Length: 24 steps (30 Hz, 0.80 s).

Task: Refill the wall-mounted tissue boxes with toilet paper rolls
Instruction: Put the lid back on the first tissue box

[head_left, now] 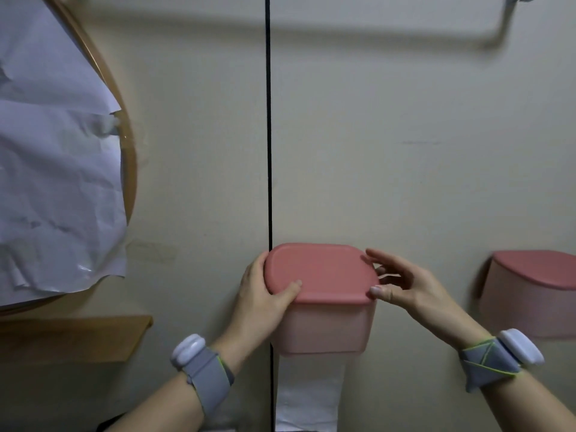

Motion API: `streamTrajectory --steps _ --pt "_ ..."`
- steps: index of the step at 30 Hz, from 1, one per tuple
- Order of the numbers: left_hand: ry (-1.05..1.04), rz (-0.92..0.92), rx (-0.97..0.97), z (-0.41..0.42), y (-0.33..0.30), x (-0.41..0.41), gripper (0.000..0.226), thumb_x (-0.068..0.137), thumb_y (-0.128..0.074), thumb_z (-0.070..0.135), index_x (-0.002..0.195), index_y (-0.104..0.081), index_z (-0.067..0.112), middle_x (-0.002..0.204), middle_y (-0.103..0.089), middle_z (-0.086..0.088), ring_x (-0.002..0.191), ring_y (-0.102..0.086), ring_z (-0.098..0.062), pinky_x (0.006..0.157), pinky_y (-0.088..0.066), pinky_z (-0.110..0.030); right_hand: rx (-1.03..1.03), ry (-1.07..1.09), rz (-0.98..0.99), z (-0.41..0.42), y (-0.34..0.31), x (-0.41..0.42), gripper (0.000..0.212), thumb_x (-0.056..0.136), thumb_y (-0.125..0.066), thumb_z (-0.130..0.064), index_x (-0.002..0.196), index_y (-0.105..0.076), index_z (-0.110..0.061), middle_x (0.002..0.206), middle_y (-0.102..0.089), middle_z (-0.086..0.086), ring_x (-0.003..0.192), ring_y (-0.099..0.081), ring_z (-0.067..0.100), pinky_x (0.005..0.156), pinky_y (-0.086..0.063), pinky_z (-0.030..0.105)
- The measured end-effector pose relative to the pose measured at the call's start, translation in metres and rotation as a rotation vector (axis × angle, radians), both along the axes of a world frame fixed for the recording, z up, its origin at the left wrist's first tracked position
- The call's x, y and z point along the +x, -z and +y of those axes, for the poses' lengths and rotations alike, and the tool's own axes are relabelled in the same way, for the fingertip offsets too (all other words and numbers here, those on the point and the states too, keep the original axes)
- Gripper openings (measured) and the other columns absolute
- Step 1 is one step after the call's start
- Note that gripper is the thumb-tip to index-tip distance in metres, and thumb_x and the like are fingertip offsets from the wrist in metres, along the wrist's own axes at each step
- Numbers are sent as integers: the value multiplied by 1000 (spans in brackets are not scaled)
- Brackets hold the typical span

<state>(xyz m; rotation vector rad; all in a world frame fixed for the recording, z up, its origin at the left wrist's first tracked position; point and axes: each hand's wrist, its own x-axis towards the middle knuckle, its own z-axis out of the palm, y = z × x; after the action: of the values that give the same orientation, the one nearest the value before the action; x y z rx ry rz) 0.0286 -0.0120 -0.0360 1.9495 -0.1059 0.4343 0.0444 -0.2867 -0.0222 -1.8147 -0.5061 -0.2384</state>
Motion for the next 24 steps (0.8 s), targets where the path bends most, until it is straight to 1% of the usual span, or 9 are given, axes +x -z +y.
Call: streamTrajectory --steps 1,3,5,7,11,14,19,22,24 --pt "-15 3 57 -7 4 -4 92 71 -74 54 147 -39 17 144 -51 -3 131 -50 -19 113 -38 -35 -30 11 -26 1 4 1 76 62 -86 -49 131 -58 -33 120 -69 -2 110 -65 13 97 -51 32" --pt "-37 -37 106 -22 11 -8 82 84 -73 41 150 -33 14 149 -44 -6 137 -44 -21 114 -32 -28 -119 28 -92 11 14 2 59 74 -81 -43 128 -58 -39 123 -68 -6 118 -60 9 102 -46 25" --pt "-97 -96 44 -31 13 -6 71 88 -70 34 147 -38 13 146 -48 -8 134 -46 -23 110 -32 -25 -147 80 -174 24 23 7 42 84 -73 -35 125 -62 -38 125 -66 -8 119 -59 8 105 -44 30" --pt "-143 -125 -36 -33 10 2 60 90 -69 23 143 -43 12 141 -52 -10 130 -49 -24 108 -35 -27 -92 105 -198 36 25 10 35 90 -68 -23 124 -65 -29 126 -65 -10 120 -58 6 107 -43 35" --pt "-124 -187 8 -30 9 11 40 90 -66 13 129 -59 18 125 -55 -6 123 -53 -23 106 -36 -25 -125 91 -196 39 14 14 22 90 -66 -10 106 -73 -23 126 -65 -10 120 -58 1 108 -43 33" --pt "-128 -185 -9 -31 12 13 33 91 -65 14 123 -64 20 121 -56 -7 122 -54 -24 107 -40 -38 -189 122 -217 37 10 17 19 90 -67 -10 101 -74 -23 123 -66 -9 118 -58 0 106 -44 33" --pt "-169 -194 -107 -35 16 12 34 92 -64 11 124 -64 19 121 -57 -5 121 -55 -23 107 -41 -35 -246 183 -272 33 11 13 18 94 -62 -13 102 -74 -25 122 -63 -9 119 -55 4 104 -42 29" --pt "-195 -201 -140 -36 16 13 35 92 -64 11 126 -63 18 123 -57 -5 120 -56 -22 106 -41 -32 -299 172 -268 29 13 0 20 93 -63 -22 111 -69 -28 131 -54 -8 127 -47 0 106 -36 17" --pt "-207 -201 -169 -38 16 12 35 92 -63 12 126 -62 19 124 -57 -4 117 -57 -20 102 -41 -27 -342 153 -250 24 15 -12 29 90 -66 -33 120 -62 -33 140 -46 -10 134 -39 -3 106 -28 7"
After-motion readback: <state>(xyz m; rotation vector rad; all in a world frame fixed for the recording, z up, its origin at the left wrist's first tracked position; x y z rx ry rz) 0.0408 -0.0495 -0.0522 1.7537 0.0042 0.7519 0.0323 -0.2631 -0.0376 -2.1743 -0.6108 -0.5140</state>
